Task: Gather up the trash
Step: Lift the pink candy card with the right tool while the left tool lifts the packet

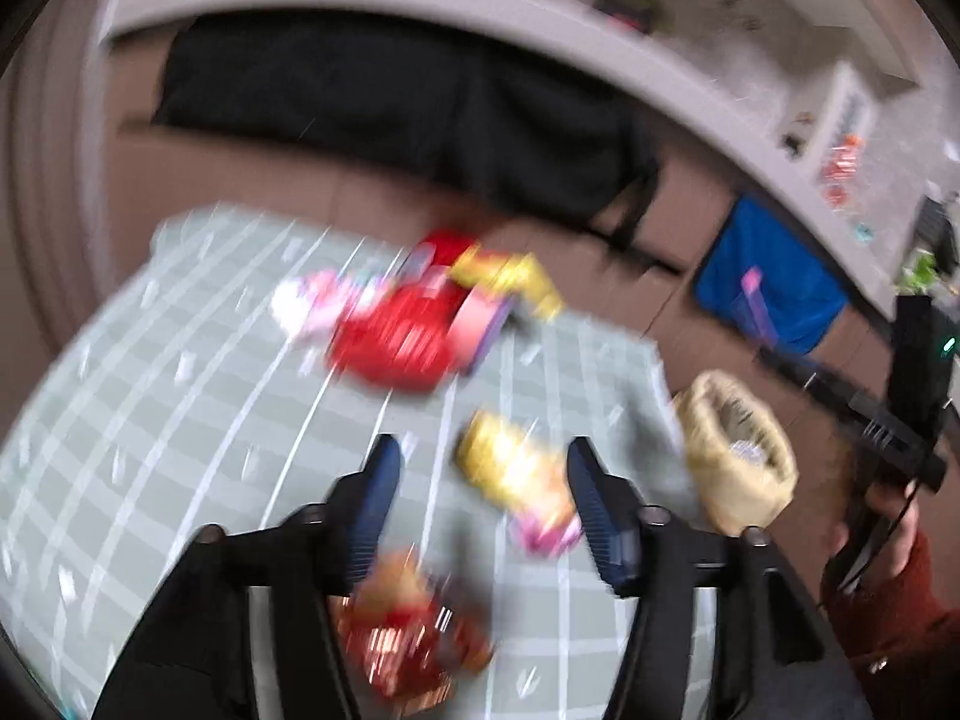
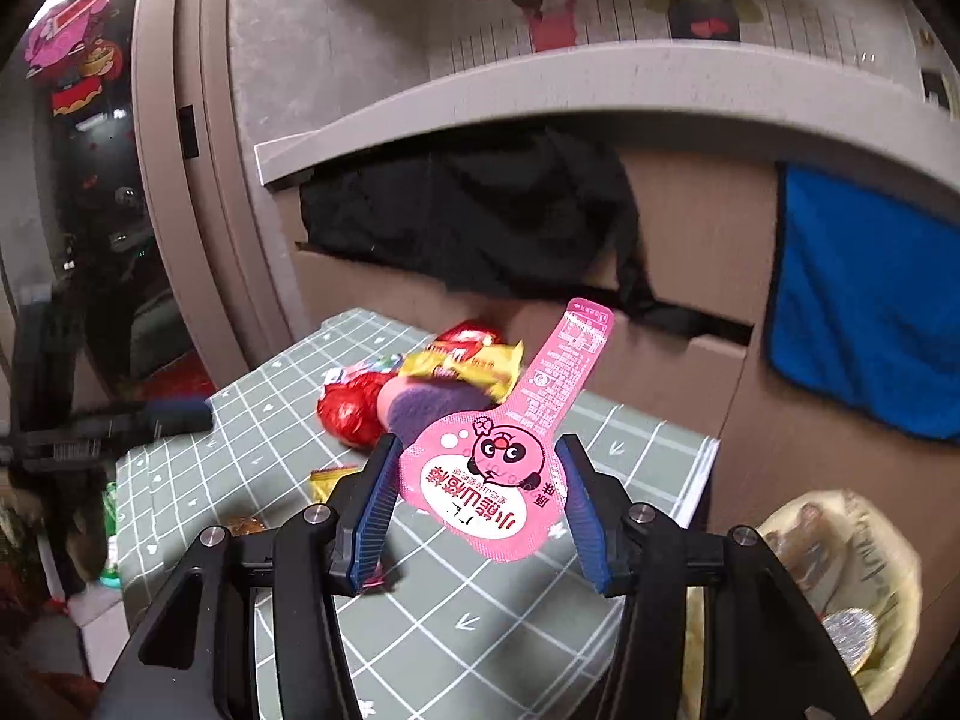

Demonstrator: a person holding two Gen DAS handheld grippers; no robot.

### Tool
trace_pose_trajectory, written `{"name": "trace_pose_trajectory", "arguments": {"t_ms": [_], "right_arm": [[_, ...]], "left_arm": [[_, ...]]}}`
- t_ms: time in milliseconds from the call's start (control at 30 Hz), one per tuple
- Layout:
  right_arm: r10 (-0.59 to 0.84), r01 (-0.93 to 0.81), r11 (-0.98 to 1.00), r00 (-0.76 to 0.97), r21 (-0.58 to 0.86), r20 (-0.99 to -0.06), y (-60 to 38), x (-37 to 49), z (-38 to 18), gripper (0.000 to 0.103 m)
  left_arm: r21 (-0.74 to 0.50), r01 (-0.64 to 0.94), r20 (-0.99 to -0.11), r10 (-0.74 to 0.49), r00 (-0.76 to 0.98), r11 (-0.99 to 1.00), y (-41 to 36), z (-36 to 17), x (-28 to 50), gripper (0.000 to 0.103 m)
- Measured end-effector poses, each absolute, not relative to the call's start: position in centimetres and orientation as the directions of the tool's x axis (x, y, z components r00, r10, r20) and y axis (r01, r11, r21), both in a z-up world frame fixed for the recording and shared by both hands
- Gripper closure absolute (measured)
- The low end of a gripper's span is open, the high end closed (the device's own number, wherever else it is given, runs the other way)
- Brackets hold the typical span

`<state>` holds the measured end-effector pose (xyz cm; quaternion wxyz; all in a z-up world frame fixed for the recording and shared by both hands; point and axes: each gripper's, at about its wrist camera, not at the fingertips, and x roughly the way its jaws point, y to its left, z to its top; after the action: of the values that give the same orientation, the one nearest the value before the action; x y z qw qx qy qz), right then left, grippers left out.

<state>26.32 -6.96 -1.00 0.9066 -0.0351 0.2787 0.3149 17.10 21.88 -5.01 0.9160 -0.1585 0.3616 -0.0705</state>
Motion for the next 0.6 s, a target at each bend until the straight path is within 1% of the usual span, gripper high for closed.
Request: {"name": "trace_pose_trajectory", "arguments": {"t_ms": [100,233,300,367,500,567,600], "right_arm": [[0.557,-0.596,0.794,0.632,0.12,-0.539,-6.5,26.4,-1.8,0.054],[0.562,-0.609,0.784,0.614,0.12,-0.554,-5.8,26.3,-2.6,0.054],[0.561,-0.612,0.782,0.612,0.115,-0.557,-5.7,26.0,-2.9,0.054],[0.557,-0.614,0.782,0.616,0.102,-0.557,-5.7,25.5,-3.1,0.054],[0.536,-0.61,0.79,0.634,0.065,-0.557,-5.9,24.9,-3.2,0.054],[0.537,-0.608,0.791,0.635,0.07,-0.556,-6.1,24.9,-3.3,0.054],[0.539,-0.608,0.791,0.635,0.073,-0.554,-6.2,24.9,-3.2,0.054]], "left_arm": [[-0.306,-0.088,-0.726,-0.173,0.666,0.948,21.4,-8.4,15.7,0.034],[-0.276,-0.184,-0.781,-0.108,0.616,0.943,20.9,-11.5,15.3,0.034],[-0.282,-0.231,-0.797,-0.093,0.597,0.931,21.0,-12.4,15.7,0.034],[-0.256,-0.266,-0.813,-0.059,0.58,0.929,20.9,-13.5,15.9,0.034],[-0.186,-0.262,-0.815,0.001,0.58,0.947,19.9,-13.7,15.9,0.033],[-0.178,-0.269,-0.814,0.012,0.58,0.947,19.9,-13.7,15.9,0.034],[-0.18,-0.279,-0.813,0.017,0.582,0.943,20.0,-13.6,15.8,0.037]]}}
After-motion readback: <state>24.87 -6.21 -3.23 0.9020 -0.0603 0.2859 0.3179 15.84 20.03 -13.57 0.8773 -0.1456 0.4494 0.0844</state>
